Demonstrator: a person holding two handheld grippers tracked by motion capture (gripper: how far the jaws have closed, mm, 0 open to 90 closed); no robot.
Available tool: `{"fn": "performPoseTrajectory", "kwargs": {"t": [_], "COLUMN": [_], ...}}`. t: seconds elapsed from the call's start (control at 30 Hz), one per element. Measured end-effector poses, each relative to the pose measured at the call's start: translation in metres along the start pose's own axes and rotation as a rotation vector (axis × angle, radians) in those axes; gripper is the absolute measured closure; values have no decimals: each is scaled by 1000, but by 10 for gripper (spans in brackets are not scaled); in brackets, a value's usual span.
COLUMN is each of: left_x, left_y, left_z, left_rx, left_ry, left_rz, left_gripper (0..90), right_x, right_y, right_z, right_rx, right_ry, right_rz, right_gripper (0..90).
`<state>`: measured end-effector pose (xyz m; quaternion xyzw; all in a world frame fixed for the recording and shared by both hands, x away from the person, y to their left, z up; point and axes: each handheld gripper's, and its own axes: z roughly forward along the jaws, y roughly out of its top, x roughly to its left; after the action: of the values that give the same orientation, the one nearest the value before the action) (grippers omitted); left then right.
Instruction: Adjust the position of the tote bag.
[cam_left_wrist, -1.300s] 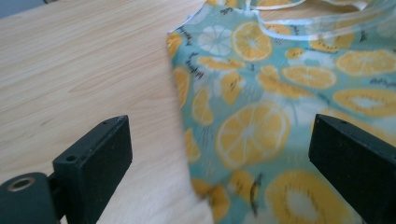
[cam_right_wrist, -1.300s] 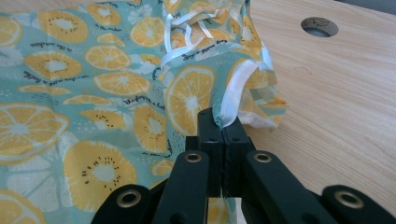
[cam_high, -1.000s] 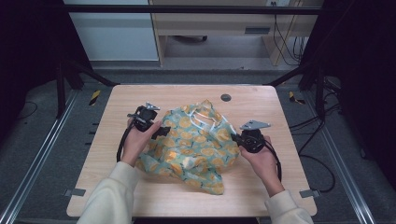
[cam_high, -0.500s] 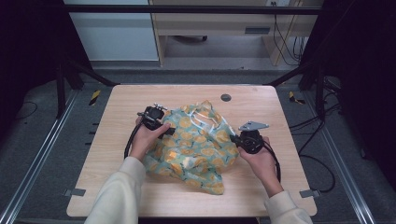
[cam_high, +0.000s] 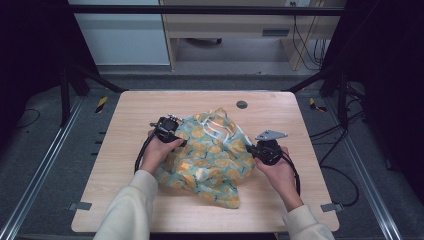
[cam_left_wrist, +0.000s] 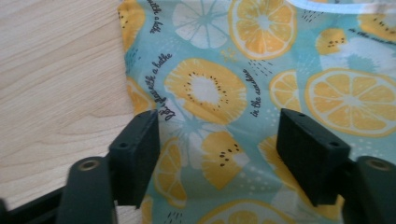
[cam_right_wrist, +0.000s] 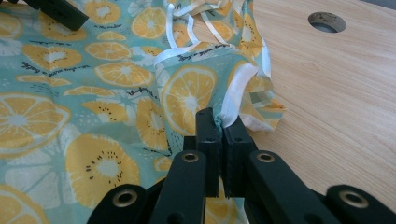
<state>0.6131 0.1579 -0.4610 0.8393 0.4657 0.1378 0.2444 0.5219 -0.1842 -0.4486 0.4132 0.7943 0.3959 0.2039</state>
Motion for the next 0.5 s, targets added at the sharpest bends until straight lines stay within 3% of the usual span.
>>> {"fn": "performPoseTrajectory", "kwargs": {"t": [0.1, 0.13, 0.27, 0.4, 0.43, 0.5], "left_x": [-1, 0, 1, 3, 4, 4], "left_y": [0, -1, -3, -6, -6, -7], "left_z": [0, 1, 2, 3, 3, 2], "left_rx": [-4, 8, 22, 35, 36, 31], "left_ry": [-6, 15, 6, -12, -21, -30], "left_rz": [-11, -8, -16, -27, -24, -17], "left_gripper": [353, 399, 484, 747, 747, 845], "right_x": [0, 0, -1, -1, -1, -1], "right_y": [0, 0, 0, 0, 0, 0], "right_z": [0, 0, -1, -1, -1, -1], "right_rx": [0, 0, 1, 0, 0, -1], "right_ry": [-1, -1, -2, -5, -5, -6], "right_rz": [2, 3, 5, 6, 6, 5], "right_gripper": [877, 877, 878, 879, 879, 879]}}
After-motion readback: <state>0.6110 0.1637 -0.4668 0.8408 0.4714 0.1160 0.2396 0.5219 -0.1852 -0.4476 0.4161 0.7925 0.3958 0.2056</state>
